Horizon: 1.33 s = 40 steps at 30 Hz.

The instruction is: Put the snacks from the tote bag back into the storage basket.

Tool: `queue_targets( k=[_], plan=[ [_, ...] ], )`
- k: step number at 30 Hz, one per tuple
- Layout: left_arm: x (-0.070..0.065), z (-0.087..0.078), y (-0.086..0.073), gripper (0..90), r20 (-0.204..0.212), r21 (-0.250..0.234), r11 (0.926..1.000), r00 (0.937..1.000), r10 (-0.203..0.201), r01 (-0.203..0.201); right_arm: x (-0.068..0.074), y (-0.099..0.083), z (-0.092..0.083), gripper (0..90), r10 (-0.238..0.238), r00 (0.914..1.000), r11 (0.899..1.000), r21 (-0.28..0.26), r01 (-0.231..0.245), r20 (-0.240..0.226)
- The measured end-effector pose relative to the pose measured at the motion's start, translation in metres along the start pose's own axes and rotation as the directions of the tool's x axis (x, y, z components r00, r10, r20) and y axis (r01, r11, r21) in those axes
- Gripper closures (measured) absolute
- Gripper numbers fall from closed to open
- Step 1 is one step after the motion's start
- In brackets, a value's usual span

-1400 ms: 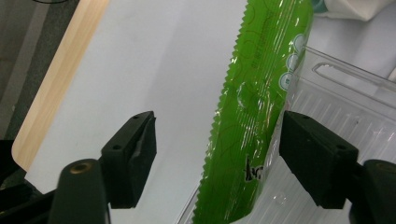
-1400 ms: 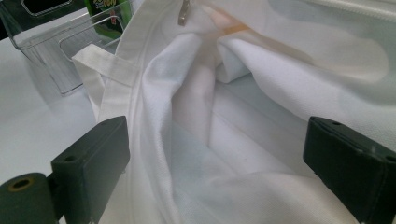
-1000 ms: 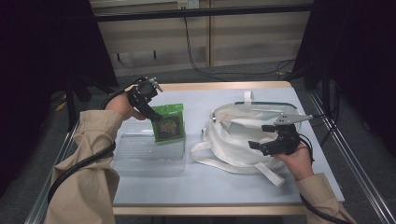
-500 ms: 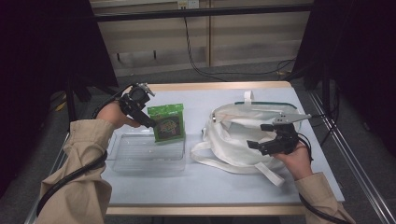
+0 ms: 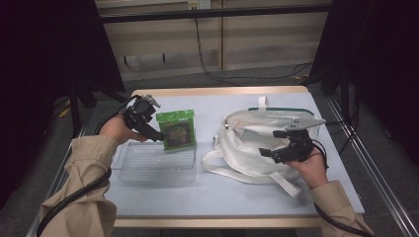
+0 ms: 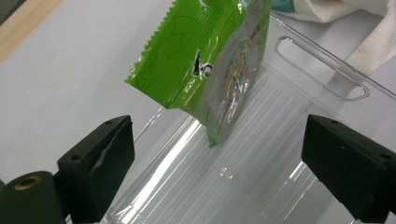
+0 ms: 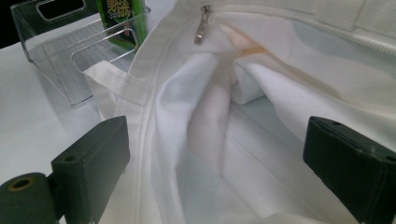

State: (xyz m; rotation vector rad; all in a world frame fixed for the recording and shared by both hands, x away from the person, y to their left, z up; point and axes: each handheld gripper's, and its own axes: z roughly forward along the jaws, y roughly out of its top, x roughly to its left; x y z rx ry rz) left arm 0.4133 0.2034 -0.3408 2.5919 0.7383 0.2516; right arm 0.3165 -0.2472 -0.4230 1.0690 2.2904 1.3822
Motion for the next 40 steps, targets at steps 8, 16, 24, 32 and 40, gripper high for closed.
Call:
queue_targets(
  k=[8, 16, 24, 32, 40],
  plan=[
    [-0.005, 0.004, -0.009, 9.5, 0.016, -0.016, 0.9998, 0.9998, -0.011, 0.012, 0.001, 0.001, 0.001, 6.9, -0.007, 1.0000, 1.000, 0.002, 0.007, -0.001],
    [-0.011, 0.007, -0.013, 9.3, 0.037, -0.044, 0.9990, 0.9993, 0.000, 0.002, 0.002, 0.002, 0.001, 6.9, -0.008, 1.0000, 1.000, 0.002, 0.008, -0.003],
    [-0.015, 0.009, -0.017, 9.3, 0.054, -0.058, 0.9983, 0.9985, -0.002, 0.005, 0.003, 0.002, 0.002, 6.9, -0.008, 0.9999, 1.000, 0.004, 0.008, -0.006],
    [-0.024, 0.015, -0.025, 9.5, 0.077, -0.107, 0.9916, 0.9949, -0.064, 0.072, 0.002, 0.001, 0.002, 6.9, -0.015, 0.9999, 1.000, 0.008, 0.015, -0.008],
    [-0.027, 0.015, -0.030, 9.0, 0.104, -0.138, 0.9868, 0.9920, -0.071, 0.085, 0.003, 0.000, 0.005, 6.6, -0.024, 0.9997, 0.999, 0.026, 0.024, -0.009]
  ],
)
